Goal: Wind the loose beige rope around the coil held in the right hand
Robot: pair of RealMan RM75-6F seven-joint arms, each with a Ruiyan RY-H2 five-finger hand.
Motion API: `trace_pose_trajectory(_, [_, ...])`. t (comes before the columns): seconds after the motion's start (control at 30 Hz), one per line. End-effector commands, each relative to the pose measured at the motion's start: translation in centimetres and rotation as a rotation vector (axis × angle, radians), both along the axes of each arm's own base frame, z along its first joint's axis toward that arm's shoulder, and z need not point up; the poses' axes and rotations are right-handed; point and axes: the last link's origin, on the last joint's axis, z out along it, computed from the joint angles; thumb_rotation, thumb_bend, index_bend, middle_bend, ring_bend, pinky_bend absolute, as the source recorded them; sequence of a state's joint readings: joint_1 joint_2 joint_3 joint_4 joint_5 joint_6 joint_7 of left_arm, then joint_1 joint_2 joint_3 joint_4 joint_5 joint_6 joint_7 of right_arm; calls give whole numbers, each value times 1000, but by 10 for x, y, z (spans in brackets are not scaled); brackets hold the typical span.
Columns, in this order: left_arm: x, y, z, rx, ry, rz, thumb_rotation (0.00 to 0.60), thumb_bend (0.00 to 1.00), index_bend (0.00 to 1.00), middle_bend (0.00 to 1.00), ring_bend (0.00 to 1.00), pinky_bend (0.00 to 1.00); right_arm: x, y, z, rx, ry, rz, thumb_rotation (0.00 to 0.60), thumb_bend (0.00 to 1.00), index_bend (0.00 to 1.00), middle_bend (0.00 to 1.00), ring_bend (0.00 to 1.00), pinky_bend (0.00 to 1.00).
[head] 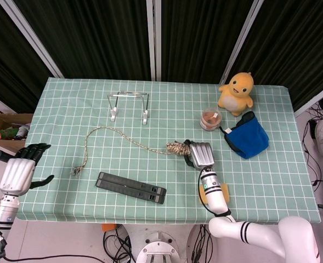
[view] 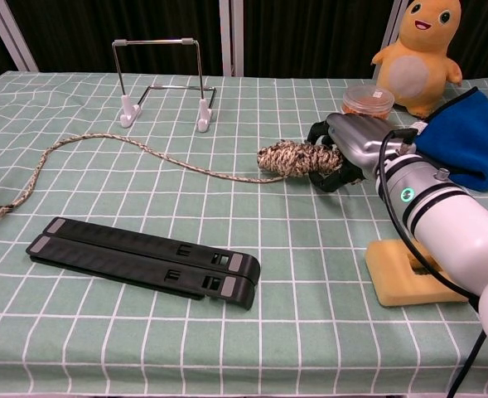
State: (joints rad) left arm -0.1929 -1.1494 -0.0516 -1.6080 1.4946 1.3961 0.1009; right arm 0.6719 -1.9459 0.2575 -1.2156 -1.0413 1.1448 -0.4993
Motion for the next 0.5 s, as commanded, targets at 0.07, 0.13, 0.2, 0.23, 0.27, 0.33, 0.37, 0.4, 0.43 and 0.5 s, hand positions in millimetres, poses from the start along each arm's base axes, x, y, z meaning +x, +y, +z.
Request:
trace_pose_trajectory(0.07, [1,0,0,-1,1,-2,539,150,188,186,171,254,-4,0,1,-7,-16,10,600,718,862,706,657,894])
trace_pose_trajectory(0.13, [1,1,-1,-3,1,-2,539,150,188,186,171,259,-4,0,3,-5,-48,19,600,726,867,713,662,897])
trace_pose_trajectory(0.2, [1,2,-3,-6,1,-1,540,150,189,186,171,261,-2,0,6,-13,-106,37,600,733,872,721,670,902])
trace_pose_trajectory(0.23, [1,2,-3,-8,1,-1,542,150,189,186,171,261,-1,-1,8,-16,-135,46,600,736,873,724,673,903])
trace_pose_trajectory(0.27, [1,2,-4,-10,1,0,544,151,189,186,172,262,-1,-1,10,-18,-167,54,600,740,875,728,676,904])
trace_pose_trajectory(0.33, [1,3,-5,-13,1,1,546,150,189,186,171,262,1,-2,15,-24,-252,73,600,743,876,730,677,905])
trace_pose_trajectory(0.37, [1,3,-5,-14,1,1,547,151,189,186,171,262,2,-2,18,-27,-292,80,600,743,876,730,677,905])
trace_pose_trajectory(0.4, [1,3,-6,-15,0,1,548,151,189,186,171,262,3,-3,21,-30,-357,88,600,742,876,730,677,905])
trace_pose_trajectory(0.43, [2,3,-6,-16,0,0,548,150,189,186,171,262,3,-3,24,-31,-412,89,600,740,876,730,677,905])
trace_pose_trajectory(0.5, [2,4,-7,-20,0,-1,546,150,189,186,171,262,5,-4,28,-22,-537,83,600,736,876,730,677,905])
